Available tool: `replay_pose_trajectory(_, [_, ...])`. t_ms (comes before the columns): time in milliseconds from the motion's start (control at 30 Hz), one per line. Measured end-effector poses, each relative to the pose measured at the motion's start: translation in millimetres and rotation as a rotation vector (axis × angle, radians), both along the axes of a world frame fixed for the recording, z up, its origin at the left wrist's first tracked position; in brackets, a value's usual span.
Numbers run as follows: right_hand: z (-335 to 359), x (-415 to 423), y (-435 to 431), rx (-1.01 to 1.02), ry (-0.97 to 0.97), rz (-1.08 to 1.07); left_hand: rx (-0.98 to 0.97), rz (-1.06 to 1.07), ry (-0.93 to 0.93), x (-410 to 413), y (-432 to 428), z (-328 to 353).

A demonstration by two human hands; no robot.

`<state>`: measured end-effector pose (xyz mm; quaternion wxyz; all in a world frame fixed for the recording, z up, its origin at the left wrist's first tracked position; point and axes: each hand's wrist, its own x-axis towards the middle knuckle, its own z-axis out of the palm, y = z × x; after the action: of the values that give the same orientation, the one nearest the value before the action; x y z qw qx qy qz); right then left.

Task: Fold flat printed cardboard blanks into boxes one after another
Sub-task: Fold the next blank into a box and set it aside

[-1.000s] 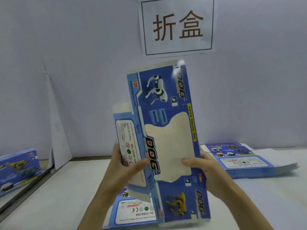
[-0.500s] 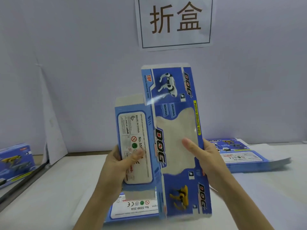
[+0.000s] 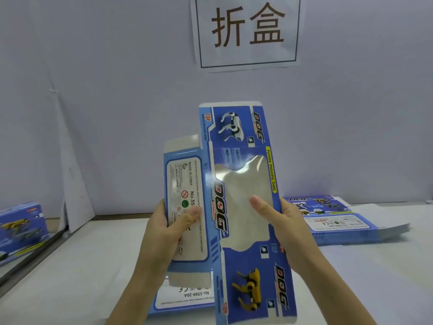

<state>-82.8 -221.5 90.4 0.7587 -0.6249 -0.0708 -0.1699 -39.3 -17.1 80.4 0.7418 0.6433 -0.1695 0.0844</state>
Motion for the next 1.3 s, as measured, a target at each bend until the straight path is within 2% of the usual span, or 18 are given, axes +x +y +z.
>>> replay_pose_trajectory(100, [-1, 0, -1, 0.032, 0.008, -0.023, -0.019, 0.117, -0.027, 0, -5, -4])
replay_pose_trajectory(233, [1, -1, 3, -0.009, -0.065, -0.064, 0.029, 0.136, -0.055, -3, -9, -1])
replay_pose_trajectory(333, [-2, 0, 13, -0.083, -0.143, -0.133, 0.226, 0.198, -0.2, -16, -18, 4])
replay_pose_trajectory(400, [-8, 2, 26, -0.145, -0.177, -0.111, 0.301, 0.11, -0.289, -28, -25, 5])
replay_pose_trajectory(433, [-12, 2, 33, -0.148, -0.174, -0.052, 0.296, 0.026, -0.276, -32, -28, 5])
replay_pose_trajectory(500, [-19, 2, 46, -0.141, -0.17, 0.064, 0.185, -0.115, -0.13, -39, -32, 6])
replay_pose_trajectory(600, [-16, -1, 51, -0.34, -0.241, 0.138, -0.033, -0.073, 0.067, -34, -29, 7])
replay_pose_trajectory(667, [-14, 0, 42, -0.489, -0.296, 0.027, -0.055, 0.019, 0.049, -25, -22, 9])
replay_pose_trajectory(733, [-12, 3, 29, -0.544, -0.34, -0.183, -0.067, 0.048, 0.02, -16, -12, 11])
replay_pose_trajectory(833, [-8, 8, 11, -0.44, -0.27, -0.351, -0.11, 0.018, 0.014, -11, -4, 8])
replay_pose_trajectory(967, [2, 2, -6, -0.155, -0.143, -0.057, -0.083, -0.062, -0.047, -13, -3, 7])
replay_pose_trajectory(1033, [6, -1, -10, -0.179, -0.148, -0.013, -0.06, -0.07, -0.12, -14, -2, 12])
replay_pose_trajectory(1233, [0, 2, -1, -0.305, -0.275, -0.091, 0.121, -0.056, -0.222, -13, -3, 13])
replay_pose_trajectory(1300, [4, 0, -2, -0.243, -0.25, -0.041, 0.163, -0.048, -0.3, -10, 1, 9])
